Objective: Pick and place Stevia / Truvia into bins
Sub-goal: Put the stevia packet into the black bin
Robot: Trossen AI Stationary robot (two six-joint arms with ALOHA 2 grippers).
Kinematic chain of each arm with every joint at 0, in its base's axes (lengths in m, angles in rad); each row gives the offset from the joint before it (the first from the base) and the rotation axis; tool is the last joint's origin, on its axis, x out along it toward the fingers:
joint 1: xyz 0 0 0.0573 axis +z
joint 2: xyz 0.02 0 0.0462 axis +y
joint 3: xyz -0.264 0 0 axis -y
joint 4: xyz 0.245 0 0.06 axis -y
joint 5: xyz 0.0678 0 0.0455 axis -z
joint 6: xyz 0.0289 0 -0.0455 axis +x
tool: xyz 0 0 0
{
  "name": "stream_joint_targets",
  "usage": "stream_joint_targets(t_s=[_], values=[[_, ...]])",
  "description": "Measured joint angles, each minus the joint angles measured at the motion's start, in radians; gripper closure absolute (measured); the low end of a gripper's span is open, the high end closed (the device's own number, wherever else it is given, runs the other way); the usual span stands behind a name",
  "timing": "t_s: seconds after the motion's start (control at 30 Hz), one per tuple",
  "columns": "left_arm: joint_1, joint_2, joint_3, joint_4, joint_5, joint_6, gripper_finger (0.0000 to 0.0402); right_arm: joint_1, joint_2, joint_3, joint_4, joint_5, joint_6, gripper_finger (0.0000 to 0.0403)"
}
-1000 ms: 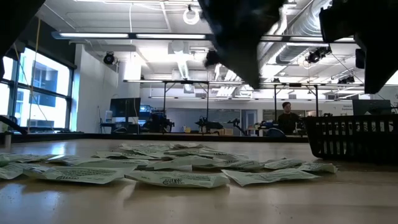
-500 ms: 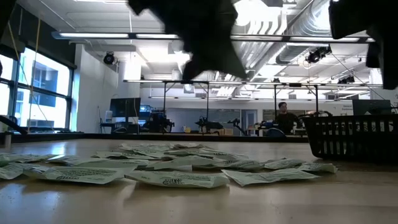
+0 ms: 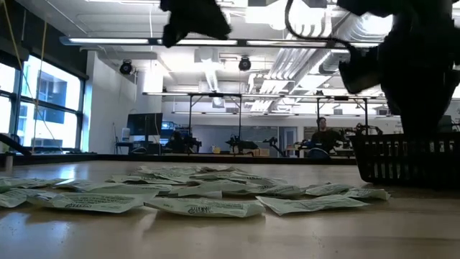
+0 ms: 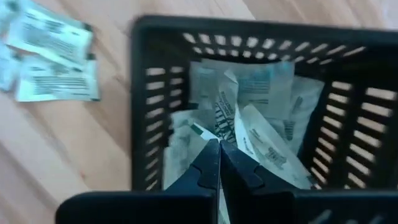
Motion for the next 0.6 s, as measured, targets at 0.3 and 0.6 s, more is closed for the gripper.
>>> stream_joint_targets(t_s=[0.3, 0.6], values=[[0.000, -0.090, -0.003, -0.111, -0.084, 0.020, 0.0302, -0.034, 0.037, 0.033, 0.032, -0.041, -0.013, 0.0401], [0.000, -0.121, 0.000, -0.118, -0.084, 0.020, 0.0302, -0.005, -0.099, 0.103, -0.153, 0.069, 0.060, 0.0399]])
